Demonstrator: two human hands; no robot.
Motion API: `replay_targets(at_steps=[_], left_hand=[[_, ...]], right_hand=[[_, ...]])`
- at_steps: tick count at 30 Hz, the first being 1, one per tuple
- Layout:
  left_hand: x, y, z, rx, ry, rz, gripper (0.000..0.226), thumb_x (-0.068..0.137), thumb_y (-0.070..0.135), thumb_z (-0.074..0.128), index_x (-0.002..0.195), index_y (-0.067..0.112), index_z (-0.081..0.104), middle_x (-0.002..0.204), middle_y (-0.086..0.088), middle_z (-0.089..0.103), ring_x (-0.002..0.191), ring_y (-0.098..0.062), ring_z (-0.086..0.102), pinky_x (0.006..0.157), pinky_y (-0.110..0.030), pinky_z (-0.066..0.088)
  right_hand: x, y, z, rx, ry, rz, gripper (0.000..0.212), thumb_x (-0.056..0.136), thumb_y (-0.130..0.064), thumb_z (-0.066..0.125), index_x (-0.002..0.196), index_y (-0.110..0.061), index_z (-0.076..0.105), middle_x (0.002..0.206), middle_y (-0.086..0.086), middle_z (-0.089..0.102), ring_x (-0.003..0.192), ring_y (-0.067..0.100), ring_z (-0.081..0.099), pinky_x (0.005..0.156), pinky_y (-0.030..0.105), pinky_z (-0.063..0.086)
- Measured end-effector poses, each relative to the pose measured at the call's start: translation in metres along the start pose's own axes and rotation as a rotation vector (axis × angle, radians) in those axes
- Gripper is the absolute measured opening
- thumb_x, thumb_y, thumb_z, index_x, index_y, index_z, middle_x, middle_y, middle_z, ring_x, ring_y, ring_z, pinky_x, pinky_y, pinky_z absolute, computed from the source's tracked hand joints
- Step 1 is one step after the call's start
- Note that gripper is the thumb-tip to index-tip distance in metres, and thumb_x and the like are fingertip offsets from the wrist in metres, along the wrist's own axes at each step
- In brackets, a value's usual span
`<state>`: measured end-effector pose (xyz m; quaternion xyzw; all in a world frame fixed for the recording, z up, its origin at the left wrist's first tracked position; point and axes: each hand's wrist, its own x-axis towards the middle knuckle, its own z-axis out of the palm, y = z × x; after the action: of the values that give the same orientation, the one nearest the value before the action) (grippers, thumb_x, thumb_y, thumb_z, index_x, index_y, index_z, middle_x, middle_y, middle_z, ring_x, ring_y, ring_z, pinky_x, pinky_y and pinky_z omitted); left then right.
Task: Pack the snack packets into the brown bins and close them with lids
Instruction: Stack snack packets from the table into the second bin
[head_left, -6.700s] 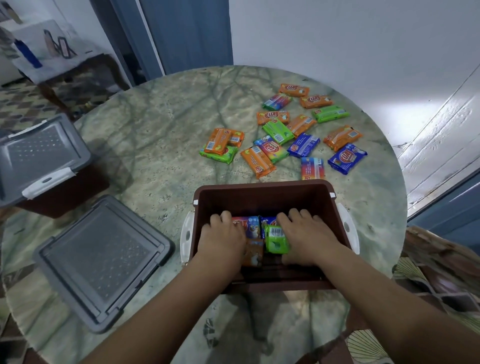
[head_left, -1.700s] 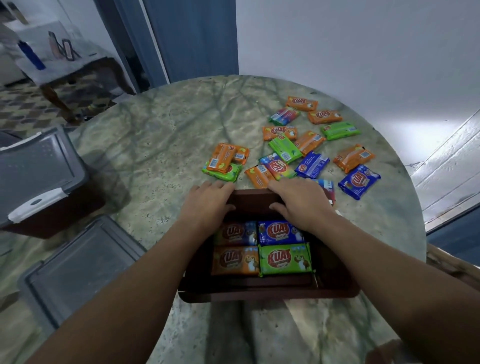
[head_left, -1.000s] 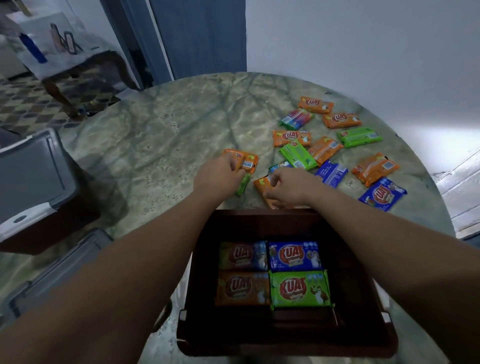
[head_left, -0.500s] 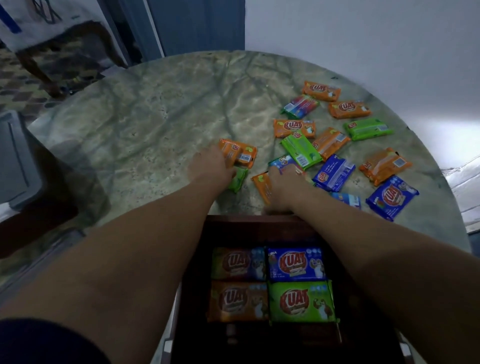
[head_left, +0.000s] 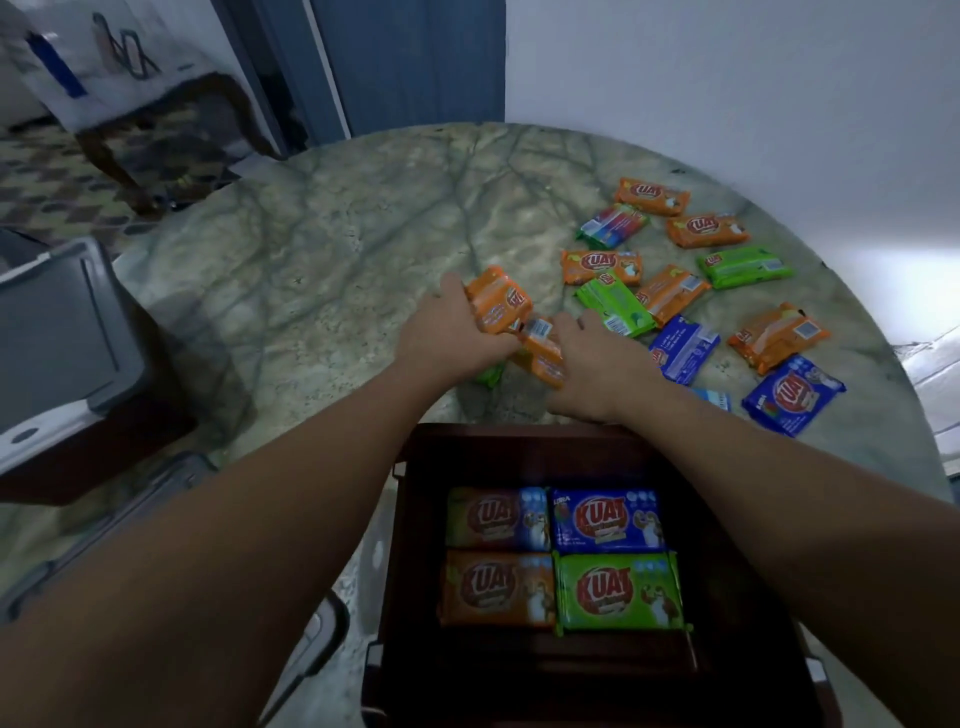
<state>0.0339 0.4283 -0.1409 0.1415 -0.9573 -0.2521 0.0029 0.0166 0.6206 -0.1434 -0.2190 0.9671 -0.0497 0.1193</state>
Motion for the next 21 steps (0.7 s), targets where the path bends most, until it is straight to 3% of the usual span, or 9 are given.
replay_targets(at_steps=[4,6,10,12,16,21], left_hand=[[-0.031,0.006,-0.028,-0.012,0.050,0.107,0.065,0.061,0.063,0.074,0.102,0.025,0.041,0.098,0.000,0.058,0.080,-0.021,0.057,0.058,-0.031,0.034],[-0.053,0.007,-0.039,-0.007,0.097,0.146,0.062,0.065,0.060,0.077,0.104,0.024,0.042,0.098,0.002,0.055,0.079,-0.020,0.054,0.060,-0.032,0.032],[-0.102,0.003,-0.051,-0.012,0.205,0.244,0.067,0.064,0.053,0.081,0.111,0.021,0.045,0.103,0.005,0.049,0.088,-0.019,0.051,0.067,-0.031,0.034],[-0.126,-0.002,-0.050,0.015,0.208,0.299,0.073,0.062,0.051,0.082,0.118,0.020,0.045,0.110,0.001,0.049,0.094,-0.020,0.051,0.070,-0.032,0.036],[-0.167,-0.009,-0.036,0.116,0.159,0.423,0.076,0.061,0.056,0.077,0.120,0.023,0.043,0.113,-0.002,0.052,0.096,-0.024,0.055,0.074,-0.038,0.047],[-0.188,-0.016,-0.013,0.237,0.019,0.524,0.063,0.069,0.058,0.073,0.116,0.027,0.044,0.110,0.008,0.052,0.101,-0.019,0.053,0.092,-0.038,0.038]], right_hand=[[-0.022,0.000,-0.020,0.135,0.094,0.008,0.097,0.075,-0.054,0.076,0.151,-0.019,0.026,0.137,0.012,0.042,0.115,0.037,0.057,0.081,0.045,0.053],[-0.041,-0.001,-0.029,0.204,0.165,0.018,0.100,0.073,-0.056,0.073,0.153,-0.021,0.024,0.137,0.011,0.044,0.115,0.037,0.056,0.082,0.047,0.054],[-0.086,-0.007,-0.032,0.313,0.350,-0.011,0.079,0.075,-0.057,0.069,0.140,-0.026,0.037,0.121,0.002,0.052,0.101,0.028,0.059,0.077,0.044,0.053],[-0.111,-0.008,-0.027,0.313,0.378,-0.053,0.077,0.077,-0.055,0.070,0.139,-0.027,0.037,0.124,-0.001,0.053,0.101,0.024,0.060,0.073,0.041,0.052],[-0.154,0.003,-0.011,0.262,0.307,-0.116,0.081,0.076,-0.056,0.073,0.139,-0.030,0.029,0.127,-0.002,0.054,0.095,0.022,0.063,0.066,0.036,0.045],[-0.168,0.022,-0.007,0.095,0.063,-0.195,0.078,0.069,-0.061,0.073,0.134,-0.034,0.040,0.120,-0.011,0.058,0.103,0.012,0.061,0.075,0.031,0.047]])
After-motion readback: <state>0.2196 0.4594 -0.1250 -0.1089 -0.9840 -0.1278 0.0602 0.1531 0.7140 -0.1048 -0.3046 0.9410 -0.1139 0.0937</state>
